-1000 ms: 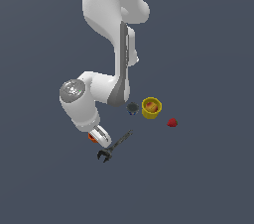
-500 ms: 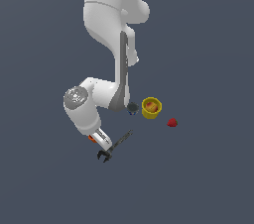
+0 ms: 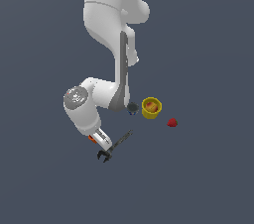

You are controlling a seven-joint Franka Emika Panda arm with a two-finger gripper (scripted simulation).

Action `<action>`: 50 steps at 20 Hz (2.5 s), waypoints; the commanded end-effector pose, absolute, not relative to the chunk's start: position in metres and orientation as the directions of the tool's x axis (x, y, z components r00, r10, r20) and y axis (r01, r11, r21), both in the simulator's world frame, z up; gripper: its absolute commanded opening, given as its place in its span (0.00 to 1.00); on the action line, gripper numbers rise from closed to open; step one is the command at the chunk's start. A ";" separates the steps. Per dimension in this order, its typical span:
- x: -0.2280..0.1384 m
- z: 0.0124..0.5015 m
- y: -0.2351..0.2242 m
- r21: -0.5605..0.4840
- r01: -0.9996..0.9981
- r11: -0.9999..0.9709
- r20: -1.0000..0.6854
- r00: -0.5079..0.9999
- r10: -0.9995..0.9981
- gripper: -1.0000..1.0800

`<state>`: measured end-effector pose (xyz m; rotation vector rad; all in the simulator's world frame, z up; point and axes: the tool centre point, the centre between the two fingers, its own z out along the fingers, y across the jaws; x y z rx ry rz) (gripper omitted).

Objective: Pick up a designated object from a clutter of objects.

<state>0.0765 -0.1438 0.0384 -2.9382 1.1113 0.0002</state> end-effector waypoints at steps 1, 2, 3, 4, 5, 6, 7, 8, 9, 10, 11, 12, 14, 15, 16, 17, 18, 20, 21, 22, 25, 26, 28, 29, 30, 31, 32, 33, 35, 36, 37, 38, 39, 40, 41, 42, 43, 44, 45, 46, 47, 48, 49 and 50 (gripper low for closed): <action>0.076 0.039 -0.144 0.000 -0.662 -0.750 0.000 0.750 -0.662 0.00; 0.076 0.041 -0.144 0.000 -0.662 -0.750 0.000 0.750 -0.662 0.00; 0.075 0.042 -0.145 0.000 -0.662 -0.750 0.000 0.750 -0.662 0.00; 0.075 0.045 -0.145 0.000 -0.662 -0.750 0.000 0.750 -0.662 0.00; 0.074 0.047 -0.146 0.000 -0.662 -0.750 0.000 0.750 -0.662 0.00; 0.073 0.051 -0.147 0.000 -0.662 -0.750 0.000 0.750 -0.662 0.00; 0.072 0.054 -0.148 0.000 -0.662 -0.750 0.000 0.750 -0.662 0.00; 0.071 0.059 -0.149 -0.001 -0.662 -0.749 0.000 0.749 -0.662 0.00; 0.069 0.063 -0.150 -0.001 -0.662 -0.749 0.000 0.749 -0.662 0.00; 0.068 0.069 -0.151 -0.001 -0.662 -0.749 0.000 0.749 -0.662 0.00; 0.066 0.075 -0.152 -0.001 -0.662 -0.749 0.000 0.749 -0.662 0.00; 0.064 0.081 -0.154 -0.001 -0.662 -0.749 0.000 0.749 -0.662 0.00; 0.060 0.096 -0.158 -0.001 -0.662 -0.749 0.000 0.749 -0.662 0.00; 0.058 0.104 -0.160 -0.001 -0.662 -0.749 0.000 0.749 -0.662 0.00; 0.055 0.113 -0.162 -0.001 -0.662 -0.749 0.000 0.749 -0.662 0.00; 0.052 0.122 -0.164 -0.002 -0.662 -0.749 -0.001 0.749 -0.662 0.00; 0.050 0.132 -0.166 -0.002 -0.662 -0.749 -0.001 0.749 -0.662 0.00; 0.044 0.154 -0.172 -0.002 -0.662 -0.749 -0.001 0.749 -0.662 0.00; 0.040 0.165 -0.174 -0.002 -0.662 -0.749 -0.001 0.749 -0.662 0.00; 0.037 0.177 -0.177 -0.002 -0.663 -0.749 -0.001 0.749 -0.663 0.00; 0.027 0.212 -0.186 -0.002 -0.663 -0.749 -0.001 0.749 -0.663 0.00; 0.024 0.224 -0.189 -0.002 -0.663 -0.749 -0.001 0.749 -0.663 0.00; 0.018 0.248 -0.195 -0.002 -0.663 -0.748 -0.001 0.748 -0.663 0.00; 0.015 0.259 -0.198 -0.002 -0.663 -0.748 -0.001 0.748 -0.663 0.00; 0.011 0.271 -0.201 -0.002 -0.663 -0.748 -0.001 0.748 -0.663 0.00; 0.008 0.283 -0.204 -0.001 -0.664 -0.748 -0.001 0.748 -0.664 0.00; 0.005 0.295 -0.207 -0.001 -0.664 -0.748 -0.001 0.748 -0.664 0.00; 0.002 0.306 -0.209 -0.001 -0.664 -0.748 -0.001 0.748 -0.664 0.00; -0.003 0.328 -0.215 -0.001 -0.664 -0.748 -0.001 0.748 -0.664 0.00; -0.005 0.338 -0.217 -0.001 -0.664 -0.748 -0.001 0.748 -0.664 0.00; -0.008 0.348 -0.220 -0.001 -0.664 -0.748 -0.001 0.748 -0.664 0.00; -0.010 0.357 -0.222 -0.001 -0.664 -0.748 -0.001 0.748 -0.664 0.00; -0.012 0.366 -0.224 -0.001 -0.664 -0.748 -0.001 0.748 -0.664 0.00; -0.014 0.375 -0.227 -0.001 -0.664 -0.748 -0.001 0.748 -0.664 0.00; -0.016 0.382 -0.229 -0.001 -0.664 -0.748 -0.001 0.748 -0.664 0.00; -0.017 0.390 -0.230 0.000 -0.663 -0.748 0.000 0.748 -0.663 0.00; -0.018 0.396 -0.232 0.000 -0.663 -0.748 0.000 0.748 -0.663 0.00; -0.020 0.402 -0.233 0.000 -0.663 -0.748 0.000 0.748 -0.663 0.00; -0.021 0.408 -0.235 0.000 -0.663 -0.748 0.000 0.748 -0.663 0.00; -0.021 0.413 -0.236 0.000 -0.663 -0.749 0.000 0.749 -0.663 0.00; -0.022 0.417 -0.237 0.000 -0.663 -0.749 0.000 0.749 -0.663 0.00; -0.023 0.421 -0.238 0.000 -0.663 -0.749 0.000 0.749 -0.663 0.00; -0.023 0.424 -0.239 0.000 -0.663 -0.749 0.000 0.749 -0.663 0.00; -0.024 0.426 -0.240 0.000 -0.663 -0.749 0.000 0.749 -0.663 0.00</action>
